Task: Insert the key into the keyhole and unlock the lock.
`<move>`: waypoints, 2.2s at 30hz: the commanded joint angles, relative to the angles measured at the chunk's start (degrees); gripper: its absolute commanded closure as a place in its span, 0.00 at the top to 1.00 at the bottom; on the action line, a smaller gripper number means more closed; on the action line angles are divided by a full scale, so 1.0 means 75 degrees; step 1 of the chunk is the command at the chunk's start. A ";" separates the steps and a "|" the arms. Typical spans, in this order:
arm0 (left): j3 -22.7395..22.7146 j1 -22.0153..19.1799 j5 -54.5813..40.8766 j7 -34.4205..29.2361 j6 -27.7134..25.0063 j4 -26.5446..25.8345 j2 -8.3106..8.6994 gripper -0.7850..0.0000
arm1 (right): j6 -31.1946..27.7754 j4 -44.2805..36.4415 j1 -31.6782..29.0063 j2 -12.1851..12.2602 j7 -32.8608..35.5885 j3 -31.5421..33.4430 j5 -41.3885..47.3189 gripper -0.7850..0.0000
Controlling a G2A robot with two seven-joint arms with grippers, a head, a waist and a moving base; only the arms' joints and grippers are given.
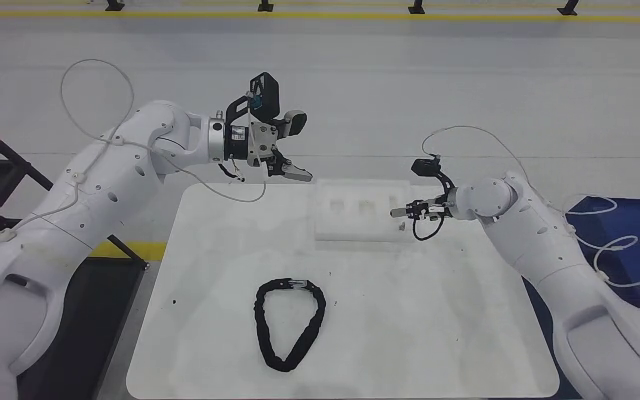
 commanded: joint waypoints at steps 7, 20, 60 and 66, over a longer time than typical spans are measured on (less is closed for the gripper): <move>0.0000 0.0000 0.0000 -0.0001 0.0000 0.0000 0.0000 1.00 | 0.0000 0.0000 0.0000 0.0000 0.0000 0.0000 0.0000 1.00; 0.0000 0.0000 0.0000 -0.0001 0.0000 0.0000 0.0000 1.00 | 0.2553 -0.1183 -0.0189 -0.0227 0.0313 -0.0365 -0.0974 1.00; 0.0000 0.0000 0.0000 -0.0001 0.0000 0.0000 0.0000 1.00 | 0.3278 0.1131 0.0298 -0.1660 0.0285 -0.0882 -0.1508 0.22; 0.0000 0.0000 0.0000 -0.0001 0.0000 0.0000 0.0000 1.00 | 0.3253 0.1624 0.0358 -0.1853 0.0221 -0.0870 -0.1495 0.10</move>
